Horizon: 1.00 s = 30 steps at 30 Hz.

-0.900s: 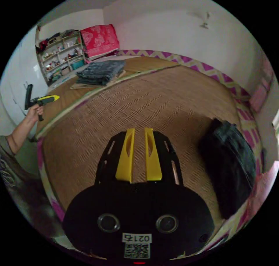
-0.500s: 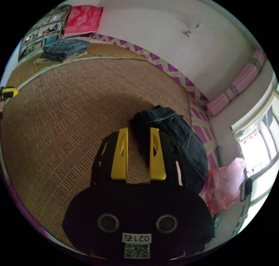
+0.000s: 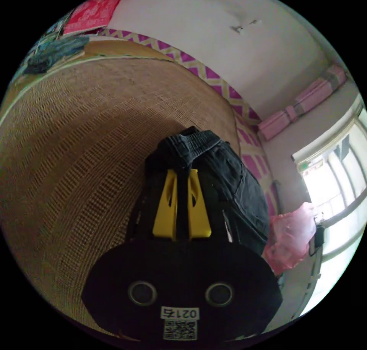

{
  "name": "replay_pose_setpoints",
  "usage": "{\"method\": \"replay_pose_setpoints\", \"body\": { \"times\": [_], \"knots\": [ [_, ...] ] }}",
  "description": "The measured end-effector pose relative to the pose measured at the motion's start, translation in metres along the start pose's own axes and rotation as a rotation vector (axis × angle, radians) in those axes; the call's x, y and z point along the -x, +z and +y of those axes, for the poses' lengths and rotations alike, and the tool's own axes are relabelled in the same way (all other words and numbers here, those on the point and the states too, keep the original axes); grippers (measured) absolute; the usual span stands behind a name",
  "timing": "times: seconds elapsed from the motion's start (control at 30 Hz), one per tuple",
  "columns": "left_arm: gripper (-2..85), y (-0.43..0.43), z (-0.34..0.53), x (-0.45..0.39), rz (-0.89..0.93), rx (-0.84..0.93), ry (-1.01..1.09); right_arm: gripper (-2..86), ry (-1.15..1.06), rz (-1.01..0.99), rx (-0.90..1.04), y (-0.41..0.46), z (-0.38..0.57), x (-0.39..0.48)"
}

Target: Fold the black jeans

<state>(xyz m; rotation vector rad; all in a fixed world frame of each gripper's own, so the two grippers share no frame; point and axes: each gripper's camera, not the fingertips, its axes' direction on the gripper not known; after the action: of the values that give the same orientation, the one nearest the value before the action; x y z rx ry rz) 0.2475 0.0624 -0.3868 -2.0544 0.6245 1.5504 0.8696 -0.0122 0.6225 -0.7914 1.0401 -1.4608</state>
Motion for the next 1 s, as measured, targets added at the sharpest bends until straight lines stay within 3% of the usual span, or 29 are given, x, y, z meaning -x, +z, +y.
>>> {"method": "replay_pose_setpoints", "body": {
  "times": [0.13, 0.4, 0.67, 0.83, 1.0],
  "knots": [
    [-1.0, -0.008, 0.011, 0.006, 0.03, 0.001, -0.053, 5.2, 0.09, -0.161, 0.007, -0.014, -0.014, -0.029],
    [-1.0, -0.026, 0.021, 0.001, 0.043, -0.014, -0.068, 11.2, -0.203, 0.056, 0.032, -0.03, -0.029, 0.049],
    [-1.0, -0.038, 0.028, -0.002, 0.045, -0.015, -0.094, 5.1, -0.107, 0.095, 0.062, -0.046, -0.063, 0.03],
    [-0.9, -0.053, 0.035, 0.003, 0.04, -0.02, -0.102, 3.5, 0.172, -0.117, -0.046, -0.146, -0.088, -0.089],
    [-1.0, -0.066, 0.038, 0.006, 0.061, -0.034, -0.106, 3.3, 0.156, -0.173, -0.17, -0.302, -0.105, -0.144]
  ]
}}
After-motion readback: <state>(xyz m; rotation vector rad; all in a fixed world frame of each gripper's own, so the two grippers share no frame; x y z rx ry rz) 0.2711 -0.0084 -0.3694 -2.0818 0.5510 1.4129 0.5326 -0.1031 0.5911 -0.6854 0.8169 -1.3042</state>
